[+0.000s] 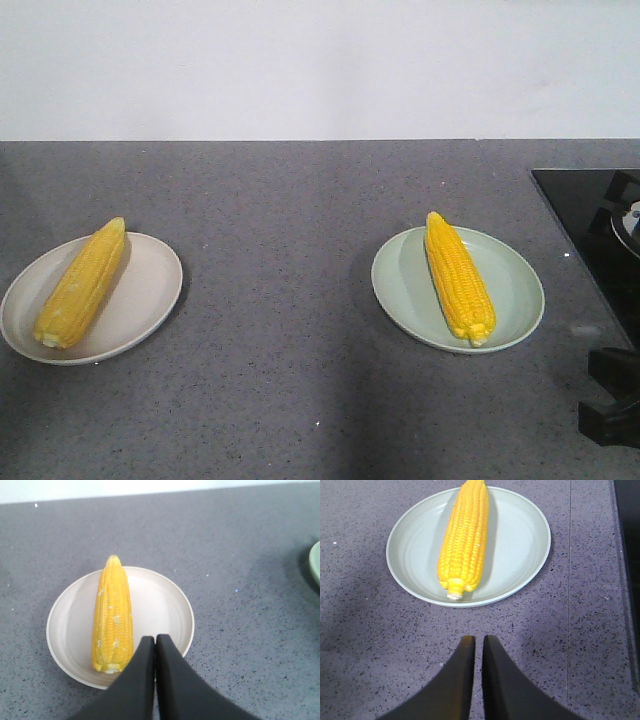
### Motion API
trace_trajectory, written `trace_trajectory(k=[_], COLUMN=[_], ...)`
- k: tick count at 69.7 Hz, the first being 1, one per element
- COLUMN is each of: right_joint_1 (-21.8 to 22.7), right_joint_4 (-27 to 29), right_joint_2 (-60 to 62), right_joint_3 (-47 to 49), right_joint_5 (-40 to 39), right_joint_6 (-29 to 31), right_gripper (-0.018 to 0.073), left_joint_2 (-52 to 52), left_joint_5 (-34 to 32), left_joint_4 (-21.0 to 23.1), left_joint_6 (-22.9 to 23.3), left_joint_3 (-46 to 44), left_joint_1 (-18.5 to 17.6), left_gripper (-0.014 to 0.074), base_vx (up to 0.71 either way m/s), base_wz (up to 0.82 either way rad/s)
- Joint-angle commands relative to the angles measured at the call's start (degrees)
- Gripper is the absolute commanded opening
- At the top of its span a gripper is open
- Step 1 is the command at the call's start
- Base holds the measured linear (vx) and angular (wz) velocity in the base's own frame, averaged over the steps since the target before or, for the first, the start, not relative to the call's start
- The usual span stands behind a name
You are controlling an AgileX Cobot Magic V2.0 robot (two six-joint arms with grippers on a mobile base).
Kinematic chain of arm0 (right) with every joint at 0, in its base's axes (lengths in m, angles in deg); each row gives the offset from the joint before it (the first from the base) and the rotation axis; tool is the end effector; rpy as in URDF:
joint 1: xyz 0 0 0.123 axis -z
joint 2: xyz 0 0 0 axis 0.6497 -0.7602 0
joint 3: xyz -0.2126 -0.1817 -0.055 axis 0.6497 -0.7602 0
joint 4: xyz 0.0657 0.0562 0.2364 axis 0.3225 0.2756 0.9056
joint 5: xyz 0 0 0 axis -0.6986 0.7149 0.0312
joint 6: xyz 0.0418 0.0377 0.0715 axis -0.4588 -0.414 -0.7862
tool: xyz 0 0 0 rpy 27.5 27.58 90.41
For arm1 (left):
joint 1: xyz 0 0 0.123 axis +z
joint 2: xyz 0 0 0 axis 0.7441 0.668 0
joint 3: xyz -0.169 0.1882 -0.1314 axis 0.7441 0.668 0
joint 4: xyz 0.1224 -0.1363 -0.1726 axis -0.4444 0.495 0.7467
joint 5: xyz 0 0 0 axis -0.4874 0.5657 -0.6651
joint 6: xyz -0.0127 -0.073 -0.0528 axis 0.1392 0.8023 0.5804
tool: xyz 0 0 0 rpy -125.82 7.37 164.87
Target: Distribute corn equally
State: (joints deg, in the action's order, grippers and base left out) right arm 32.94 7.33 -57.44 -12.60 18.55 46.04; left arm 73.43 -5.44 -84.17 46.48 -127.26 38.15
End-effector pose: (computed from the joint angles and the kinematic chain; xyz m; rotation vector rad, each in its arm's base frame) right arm 0.1254 0.0264 0.2750 -0.1584 2.2021 0.2131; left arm 0.1264 -0.0266 0.3303 0.0963 2.0764 -0.2239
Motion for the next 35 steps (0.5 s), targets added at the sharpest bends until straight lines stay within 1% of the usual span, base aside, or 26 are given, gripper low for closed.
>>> trace_trajectory(k=[1, 16, 27, 35], right_joint_1=[0.09, 0.09, 0.09, 0.09], right_joint_4=[0.30, 0.30, 0.30, 0.30], right_joint_2=[0.03, 0.03, 0.03, 0.03], right_joint_3=[1.62, 1.62, 1.62, 1.62], right_joint_5=[-3.36, -3.36, -3.36, -3.36], right_joint_6=[0.26, 0.26, 0.26, 0.26], right_gripper=[-0.0011, -0.0011, -0.0011, -0.0011], left_joint_2=[-4.84, -16.24, -22.55, -25.69], left_joint_5=[-5.89, -9.76, -9.98, -11.05], left_joint_4=[0.86, 0.81, 1.09, 4.22], left_joint_6=[0.34, 0.06, -0.12, 0.31], left_joint_3=[1.13, 10.08, 16.76, 18.77], left_joint_1=[-0.11, -0.11, -0.11, -0.11], left_gripper=[-0.0009, -0.0009, -0.0009, -0.0009], base_vx=[0.00, 0.00, 0.00, 0.00], base_wz=[0.00, 0.00, 0.00, 0.00])
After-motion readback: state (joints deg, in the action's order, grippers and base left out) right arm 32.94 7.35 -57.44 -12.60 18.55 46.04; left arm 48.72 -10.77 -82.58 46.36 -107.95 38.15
